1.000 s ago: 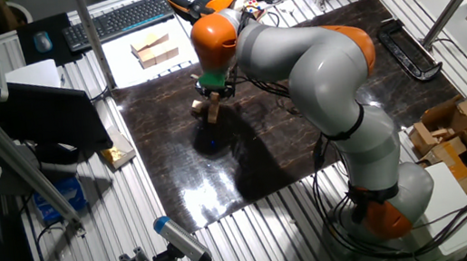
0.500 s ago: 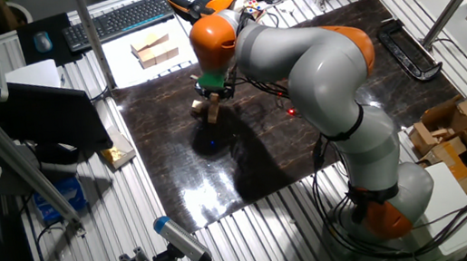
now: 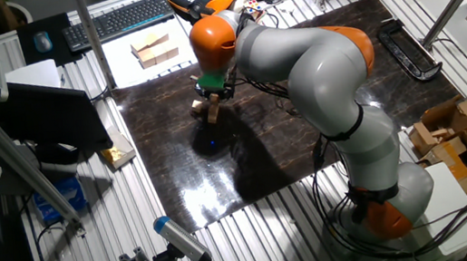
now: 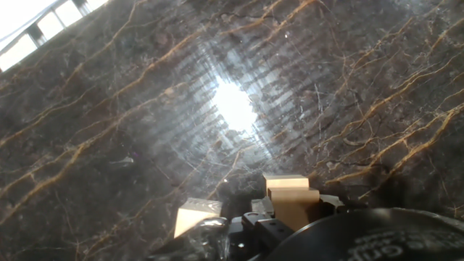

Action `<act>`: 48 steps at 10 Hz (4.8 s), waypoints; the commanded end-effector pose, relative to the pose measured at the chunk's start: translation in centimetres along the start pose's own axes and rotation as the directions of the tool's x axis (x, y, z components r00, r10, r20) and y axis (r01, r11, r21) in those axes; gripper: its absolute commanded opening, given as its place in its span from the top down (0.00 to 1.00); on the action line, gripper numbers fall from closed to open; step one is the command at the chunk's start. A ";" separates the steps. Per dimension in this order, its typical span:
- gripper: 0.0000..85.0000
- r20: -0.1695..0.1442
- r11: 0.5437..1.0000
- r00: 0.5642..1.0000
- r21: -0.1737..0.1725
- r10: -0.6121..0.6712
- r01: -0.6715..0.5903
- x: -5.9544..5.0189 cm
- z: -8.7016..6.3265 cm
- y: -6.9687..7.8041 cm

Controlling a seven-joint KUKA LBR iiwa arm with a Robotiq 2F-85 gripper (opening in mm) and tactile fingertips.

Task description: Stack the blocks into a pyramid shape

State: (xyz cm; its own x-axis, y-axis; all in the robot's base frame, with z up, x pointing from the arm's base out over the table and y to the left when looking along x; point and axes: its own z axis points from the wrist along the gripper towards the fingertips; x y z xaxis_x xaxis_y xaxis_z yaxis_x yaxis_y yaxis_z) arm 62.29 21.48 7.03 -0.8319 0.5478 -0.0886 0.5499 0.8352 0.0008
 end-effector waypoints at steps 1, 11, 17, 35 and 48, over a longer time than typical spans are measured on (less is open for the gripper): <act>0.99 0.001 1.000 1.000 0.000 0.000 0.000 0.0 0.0 0.0; 0.99 0.004 1.000 1.000 -0.002 0.007 -0.007 0.3 0.1 0.0; 0.99 0.011 1.000 1.000 0.001 0.005 -0.005 0.4 0.3 0.0; 0.81 0.004 1.000 1.000 -0.015 0.015 -0.014 0.7 0.3 0.1; 0.71 0.003 1.000 1.000 -0.016 0.019 -0.019 0.8 0.3 0.1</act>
State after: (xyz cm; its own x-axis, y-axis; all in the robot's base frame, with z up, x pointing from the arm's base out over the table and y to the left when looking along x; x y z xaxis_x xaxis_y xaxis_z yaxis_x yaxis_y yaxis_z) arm 61.64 21.99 6.66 -0.8202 0.5647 -0.0917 0.5655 0.8245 0.0189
